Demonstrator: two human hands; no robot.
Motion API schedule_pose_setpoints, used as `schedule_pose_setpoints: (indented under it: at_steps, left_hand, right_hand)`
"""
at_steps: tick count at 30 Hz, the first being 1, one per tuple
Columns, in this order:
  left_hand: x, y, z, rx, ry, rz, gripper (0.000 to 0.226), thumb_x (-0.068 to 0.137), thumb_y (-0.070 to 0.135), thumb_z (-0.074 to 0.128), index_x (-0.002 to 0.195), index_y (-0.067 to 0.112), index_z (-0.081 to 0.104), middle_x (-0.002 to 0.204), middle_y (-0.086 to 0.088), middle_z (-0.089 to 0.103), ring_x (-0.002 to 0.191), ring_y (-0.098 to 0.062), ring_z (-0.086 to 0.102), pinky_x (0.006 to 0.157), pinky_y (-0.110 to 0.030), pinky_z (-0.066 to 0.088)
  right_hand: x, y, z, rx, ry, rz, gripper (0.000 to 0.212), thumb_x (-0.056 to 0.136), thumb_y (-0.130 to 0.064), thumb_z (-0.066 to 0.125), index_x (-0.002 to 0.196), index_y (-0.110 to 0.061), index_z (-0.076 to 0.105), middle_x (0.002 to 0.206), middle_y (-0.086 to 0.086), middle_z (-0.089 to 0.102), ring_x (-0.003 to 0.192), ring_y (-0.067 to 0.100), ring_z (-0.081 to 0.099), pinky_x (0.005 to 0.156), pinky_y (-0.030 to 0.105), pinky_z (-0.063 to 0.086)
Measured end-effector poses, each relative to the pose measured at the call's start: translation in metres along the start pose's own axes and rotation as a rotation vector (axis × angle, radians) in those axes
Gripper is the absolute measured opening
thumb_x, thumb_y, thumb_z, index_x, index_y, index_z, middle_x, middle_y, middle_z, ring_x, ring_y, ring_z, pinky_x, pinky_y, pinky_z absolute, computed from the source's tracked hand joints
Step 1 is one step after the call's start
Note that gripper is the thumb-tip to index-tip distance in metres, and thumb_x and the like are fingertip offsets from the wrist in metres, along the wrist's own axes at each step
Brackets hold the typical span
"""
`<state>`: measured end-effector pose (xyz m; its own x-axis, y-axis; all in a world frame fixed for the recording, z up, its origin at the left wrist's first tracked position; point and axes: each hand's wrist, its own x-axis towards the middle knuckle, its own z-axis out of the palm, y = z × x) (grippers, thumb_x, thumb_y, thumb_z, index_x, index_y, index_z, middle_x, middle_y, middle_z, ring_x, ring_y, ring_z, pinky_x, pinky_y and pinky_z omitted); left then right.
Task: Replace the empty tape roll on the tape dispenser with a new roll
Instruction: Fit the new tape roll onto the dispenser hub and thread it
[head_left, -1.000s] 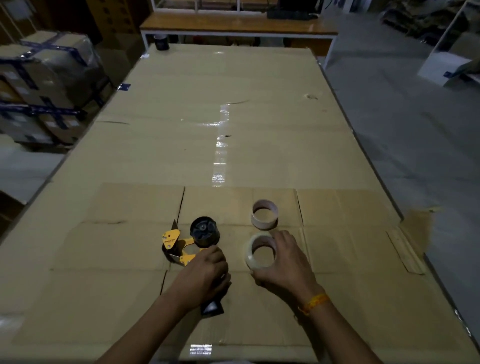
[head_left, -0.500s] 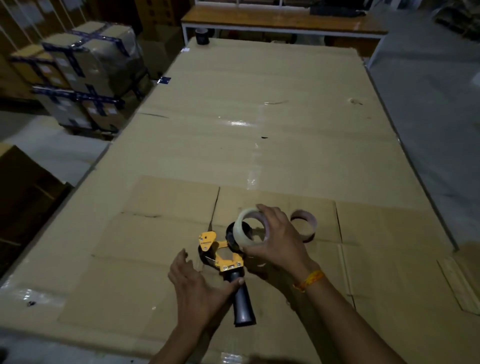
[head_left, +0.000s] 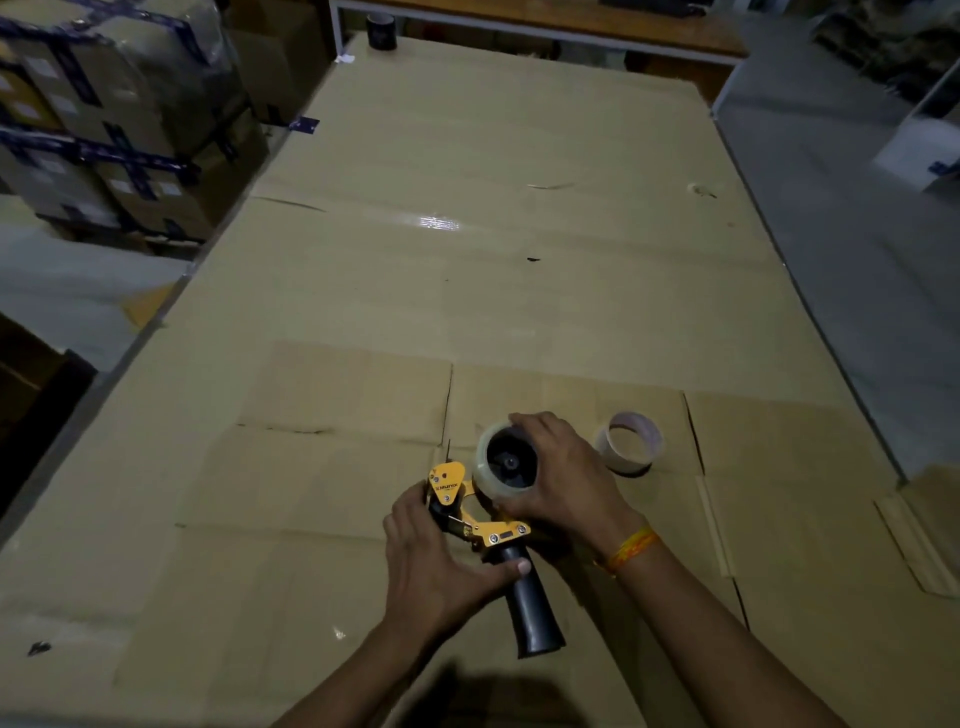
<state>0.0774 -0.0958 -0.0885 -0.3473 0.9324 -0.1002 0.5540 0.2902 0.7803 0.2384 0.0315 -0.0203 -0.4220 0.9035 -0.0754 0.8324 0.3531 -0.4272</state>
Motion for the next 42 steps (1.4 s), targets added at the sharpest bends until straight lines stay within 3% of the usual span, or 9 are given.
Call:
schedule_pose_setpoints:
  at_steps: [13, 18, 22, 27, 29, 32, 36, 39, 42]
  left_hand:
    - [0.005, 0.001, -0.004, 0.035, -0.028, -0.049, 0.153, 0.038, 0.092, 0.085, 0.160, 0.024, 0.023, 0.151, 0.005, 0.033, 0.141, -0.021, 0.035, 0.117, -0.048, 0.047]
    - [0.005, -0.002, -0.005, 0.021, -0.057, -0.068, 0.157, 0.036, 0.095, 0.083, 0.162, 0.023, 0.020, 0.156, 0.004, 0.028, 0.145, -0.023, 0.033, 0.119, -0.049, 0.046]
    - [0.002, -0.002, -0.006, -0.016, -0.072, -0.073, 0.162, 0.039, 0.094, 0.084, 0.165, 0.025, 0.009, 0.166, 0.007, 0.017, 0.154, -0.023, 0.023, 0.126, -0.049, 0.038]
    - [0.001, -0.004, -0.005, -0.041, -0.080, -0.068, 0.162, 0.042, 0.094, 0.083, 0.167, 0.027, 0.005, 0.170, 0.009, 0.011, 0.158, -0.022, 0.018, 0.130, -0.047, 0.033]
    - [0.001, -0.005, -0.004, -0.047, -0.076, -0.066, 0.161, 0.042, 0.094, 0.083, 0.167, 0.027, 0.007, 0.169, 0.010, 0.012, 0.157, -0.021, 0.019, 0.129, -0.047, 0.034]
    - [0.002, -0.009, -0.004, -0.068, -0.065, -0.043, 0.155, 0.044, 0.087, 0.088, 0.165, 0.026, 0.015, 0.163, 0.008, 0.020, 0.153, -0.020, 0.026, 0.126, -0.046, 0.037]
    - [0.000, -0.022, -0.005, -0.165, -0.094, 0.008, 0.138, 0.052, 0.058, 0.100, 0.160, 0.028, 0.020, 0.157, 0.013, 0.022, 0.150, -0.017, 0.036, 0.123, -0.044, 0.044]
    - [-0.002, -0.030, -0.008, -0.277, -0.053, -0.011, 0.114, 0.057, 0.042, 0.104, 0.147, 0.034, 0.034, 0.146, 0.010, 0.032, 0.133, -0.005, 0.049, 0.106, -0.028, 0.053]
    - [-0.003, -0.038, -0.012, -0.294, 0.002, 0.028, 0.083, 0.071, 0.026, 0.100, 0.136, 0.033, 0.049, 0.135, 0.008, 0.045, 0.117, -0.009, 0.057, 0.092, -0.028, 0.055]
  right_hand:
    - [0.019, 0.005, 0.017, -0.126, -0.150, 0.005, 0.107, 0.063, -0.051, 0.095, 0.155, -0.027, 0.044, 0.150, -0.002, 0.057, 0.128, 0.025, 0.062, 0.098, 0.041, 0.059]
    - [0.027, 0.015, 0.012, -0.087, -0.332, -0.110, 0.102, 0.079, -0.028, 0.092, 0.164, -0.033, 0.035, 0.172, -0.003, 0.032, 0.157, 0.025, 0.029, 0.123, 0.047, 0.043]
    - [0.032, 0.015, 0.010, -0.193, -0.446, -0.176, 0.108, 0.082, 0.002, 0.081, 0.167, -0.043, 0.030, 0.181, -0.005, 0.007, 0.166, 0.031, 0.002, 0.131, 0.057, 0.027]
    - [0.022, 0.007, -0.001, -0.054, -0.396, -0.149, 0.104, 0.085, 0.000, 0.080, 0.166, -0.043, 0.030, 0.181, -0.010, 0.005, 0.167, 0.024, -0.005, 0.134, 0.057, 0.018]
    - [0.010, 0.001, -0.005, 0.099, -0.249, -0.122, 0.076, 0.090, -0.011, 0.079, 0.155, -0.037, 0.048, 0.178, -0.010, 0.017, 0.167, 0.018, -0.001, 0.133, 0.057, 0.024]
    - [-0.012, -0.014, 0.001, 0.199, -0.093, -0.141, 0.037, 0.088, -0.046, 0.082, 0.121, -0.035, 0.068, 0.176, -0.013, 0.022, 0.167, 0.012, -0.004, 0.131, 0.047, 0.022]
    - [-0.033, -0.026, 0.030, 0.066, -0.190, -0.237, 0.047, 0.086, -0.048, 0.083, 0.129, -0.035, 0.066, 0.181, -0.015, 0.004, 0.165, 0.010, -0.021, 0.134, 0.049, 0.003]
    - [-0.039, -0.023, 0.039, 0.154, -0.124, -0.219, 0.033, 0.091, -0.036, 0.083, 0.120, -0.031, 0.067, 0.180, -0.013, 0.011, 0.167, 0.010, -0.014, 0.134, 0.051, 0.014]
    - [-0.043, -0.021, 0.043, 0.185, -0.091, -0.186, 0.033, 0.090, -0.041, 0.084, 0.118, -0.030, 0.071, 0.171, -0.011, 0.029, 0.163, 0.013, 0.012, 0.128, 0.045, 0.032]
